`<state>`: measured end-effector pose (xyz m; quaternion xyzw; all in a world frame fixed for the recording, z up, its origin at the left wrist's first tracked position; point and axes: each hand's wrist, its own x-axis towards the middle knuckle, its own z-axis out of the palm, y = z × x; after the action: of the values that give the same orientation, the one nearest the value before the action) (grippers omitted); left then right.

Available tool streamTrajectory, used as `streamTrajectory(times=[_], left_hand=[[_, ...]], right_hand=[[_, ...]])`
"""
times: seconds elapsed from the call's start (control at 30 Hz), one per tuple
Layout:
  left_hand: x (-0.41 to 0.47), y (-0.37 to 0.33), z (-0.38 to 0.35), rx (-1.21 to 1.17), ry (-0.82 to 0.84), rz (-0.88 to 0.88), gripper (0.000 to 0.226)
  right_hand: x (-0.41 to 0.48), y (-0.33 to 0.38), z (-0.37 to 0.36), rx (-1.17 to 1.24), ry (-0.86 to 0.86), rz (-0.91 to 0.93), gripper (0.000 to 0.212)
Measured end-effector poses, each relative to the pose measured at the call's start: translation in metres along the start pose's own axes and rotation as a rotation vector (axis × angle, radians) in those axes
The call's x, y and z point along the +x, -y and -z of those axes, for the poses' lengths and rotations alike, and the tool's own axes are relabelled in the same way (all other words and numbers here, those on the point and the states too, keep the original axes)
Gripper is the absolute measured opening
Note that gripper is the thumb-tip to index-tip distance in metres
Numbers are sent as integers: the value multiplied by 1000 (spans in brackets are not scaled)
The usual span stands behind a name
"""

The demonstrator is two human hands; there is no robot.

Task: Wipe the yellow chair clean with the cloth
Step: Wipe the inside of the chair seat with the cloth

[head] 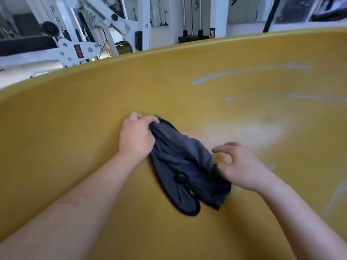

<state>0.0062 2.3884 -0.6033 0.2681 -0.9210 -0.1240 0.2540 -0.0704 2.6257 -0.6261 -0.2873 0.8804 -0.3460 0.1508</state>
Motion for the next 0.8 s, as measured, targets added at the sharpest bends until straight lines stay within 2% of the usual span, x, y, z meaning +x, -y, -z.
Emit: streamTrajectory(times=[0.07, 0.13, 0.2, 0.3, 0.37, 0.43, 0.47, 0.57, 0.63, 0.73, 0.8], left_hand=[[6, -4, -2, 16, 48, -16, 42], [14, -11, 2, 95, 113, -30, 36], [24, -16, 15, 158, 117, -51, 32], [50, -16, 42, 304, -56, -180, 45], [74, -14, 57, 446, -159, -218, 55], [91, -11, 66, 484, -205, -187, 61], [97, -9, 66, 484, -229, -182, 62], [104, -1, 61, 485, -314, -227, 59], [105, 4, 57, 465, -367, -263, 58], [105, 4, 54, 418, -346, -256, 63], [97, 0, 52, 367, -279, -241, 64]], right_hand=[[-3, 19, -26, -42, 74, 138, 69], [-1, 32, -65, -279, 187, 225, 84], [5, 28, -103, -535, 136, 280, 81], [26, 26, -119, -574, -132, 393, 68], [50, 30, -112, -635, -220, 514, 62], [76, 31, -101, -710, -274, 666, 57], [86, 34, -95, -709, -321, 675, 55], [103, 47, -83, -462, -486, 449, 54], [100, 55, -86, -222, -448, 340, 63], [89, 62, -82, 94, -54, 276, 77], [83, 59, -68, 399, 194, 195, 68]])
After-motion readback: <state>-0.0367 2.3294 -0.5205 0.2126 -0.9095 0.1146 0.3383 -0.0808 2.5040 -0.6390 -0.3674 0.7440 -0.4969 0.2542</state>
